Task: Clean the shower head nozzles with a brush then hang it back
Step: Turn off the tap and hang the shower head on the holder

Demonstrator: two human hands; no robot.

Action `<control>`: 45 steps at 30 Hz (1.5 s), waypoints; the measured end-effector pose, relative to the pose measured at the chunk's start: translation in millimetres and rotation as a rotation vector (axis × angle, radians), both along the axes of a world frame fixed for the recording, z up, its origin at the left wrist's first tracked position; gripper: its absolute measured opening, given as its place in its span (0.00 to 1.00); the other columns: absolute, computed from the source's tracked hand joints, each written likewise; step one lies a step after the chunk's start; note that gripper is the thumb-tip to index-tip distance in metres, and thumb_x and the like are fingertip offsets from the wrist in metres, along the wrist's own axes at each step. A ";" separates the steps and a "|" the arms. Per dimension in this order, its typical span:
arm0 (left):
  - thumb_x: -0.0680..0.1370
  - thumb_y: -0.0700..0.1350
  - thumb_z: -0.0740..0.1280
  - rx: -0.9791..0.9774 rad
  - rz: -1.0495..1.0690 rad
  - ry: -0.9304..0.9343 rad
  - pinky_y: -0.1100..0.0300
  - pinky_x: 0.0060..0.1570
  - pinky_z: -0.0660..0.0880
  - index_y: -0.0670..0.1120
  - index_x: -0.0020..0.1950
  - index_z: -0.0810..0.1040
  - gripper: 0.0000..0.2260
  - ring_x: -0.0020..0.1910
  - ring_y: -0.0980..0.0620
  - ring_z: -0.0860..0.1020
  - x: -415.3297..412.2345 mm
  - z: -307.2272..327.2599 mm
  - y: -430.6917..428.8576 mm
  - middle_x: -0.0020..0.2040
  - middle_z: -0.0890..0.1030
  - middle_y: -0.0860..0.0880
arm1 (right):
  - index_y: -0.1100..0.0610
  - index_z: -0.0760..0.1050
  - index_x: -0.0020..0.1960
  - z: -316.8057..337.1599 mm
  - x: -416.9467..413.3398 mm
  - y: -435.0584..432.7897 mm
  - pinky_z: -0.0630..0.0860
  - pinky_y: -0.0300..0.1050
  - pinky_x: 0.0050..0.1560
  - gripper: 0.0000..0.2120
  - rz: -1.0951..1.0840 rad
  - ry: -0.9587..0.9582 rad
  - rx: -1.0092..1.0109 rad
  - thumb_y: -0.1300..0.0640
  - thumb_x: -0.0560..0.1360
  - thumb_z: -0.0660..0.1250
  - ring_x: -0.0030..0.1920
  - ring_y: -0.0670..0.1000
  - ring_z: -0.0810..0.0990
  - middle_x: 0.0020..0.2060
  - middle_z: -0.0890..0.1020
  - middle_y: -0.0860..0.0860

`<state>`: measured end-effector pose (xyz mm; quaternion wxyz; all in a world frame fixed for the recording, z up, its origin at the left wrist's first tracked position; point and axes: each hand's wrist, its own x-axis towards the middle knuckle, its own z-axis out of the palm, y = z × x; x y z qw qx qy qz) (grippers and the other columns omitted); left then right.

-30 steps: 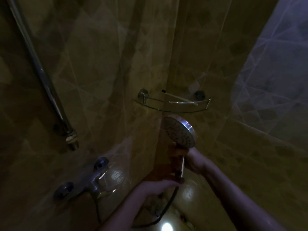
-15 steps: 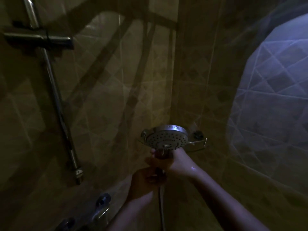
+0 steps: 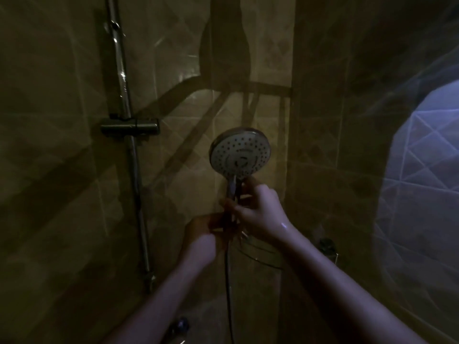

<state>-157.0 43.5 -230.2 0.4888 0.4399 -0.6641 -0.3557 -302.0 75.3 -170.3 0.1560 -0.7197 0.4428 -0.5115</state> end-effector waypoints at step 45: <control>0.79 0.53 0.67 -0.753 0.623 -1.007 0.50 0.70 0.69 0.57 0.80 0.58 0.32 0.73 0.45 0.62 163.2 168.1 -41.5 0.77 0.60 0.46 | 0.59 0.76 0.58 240.6 150.2 -97.5 0.84 0.59 0.50 0.18 -0.024 -0.167 -0.288 0.58 0.72 0.77 0.48 0.55 0.85 0.50 0.84 0.58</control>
